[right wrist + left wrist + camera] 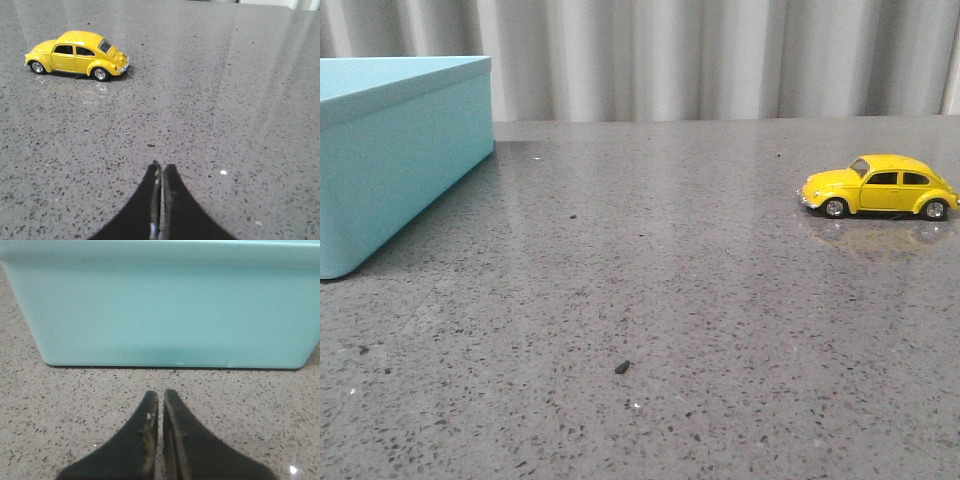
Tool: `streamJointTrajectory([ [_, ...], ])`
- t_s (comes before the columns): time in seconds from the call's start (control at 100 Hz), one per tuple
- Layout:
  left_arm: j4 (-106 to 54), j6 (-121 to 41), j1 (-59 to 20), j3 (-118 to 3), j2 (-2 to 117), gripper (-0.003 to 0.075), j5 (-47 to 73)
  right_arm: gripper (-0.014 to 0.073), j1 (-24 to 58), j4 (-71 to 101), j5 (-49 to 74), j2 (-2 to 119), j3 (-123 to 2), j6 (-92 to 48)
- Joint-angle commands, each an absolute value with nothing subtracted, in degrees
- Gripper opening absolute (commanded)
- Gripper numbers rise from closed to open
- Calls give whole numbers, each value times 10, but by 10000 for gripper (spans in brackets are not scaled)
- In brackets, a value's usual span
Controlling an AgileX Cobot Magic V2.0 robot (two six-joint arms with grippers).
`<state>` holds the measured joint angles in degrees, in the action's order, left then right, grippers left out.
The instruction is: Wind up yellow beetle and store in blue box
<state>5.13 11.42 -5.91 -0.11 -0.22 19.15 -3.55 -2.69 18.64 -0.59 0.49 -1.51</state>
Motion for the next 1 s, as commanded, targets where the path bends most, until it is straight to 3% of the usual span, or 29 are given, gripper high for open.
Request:
streamJointTrajectory([
  [0.0, 50, 118, -58, 15, -19, -21, 165, -61, -40, -34, 176, -18, 18, -16],
  [0.99, 68, 118, -58, 15, -19, -21, 164, -61, -40, -34, 176, -18, 18, -16],
])
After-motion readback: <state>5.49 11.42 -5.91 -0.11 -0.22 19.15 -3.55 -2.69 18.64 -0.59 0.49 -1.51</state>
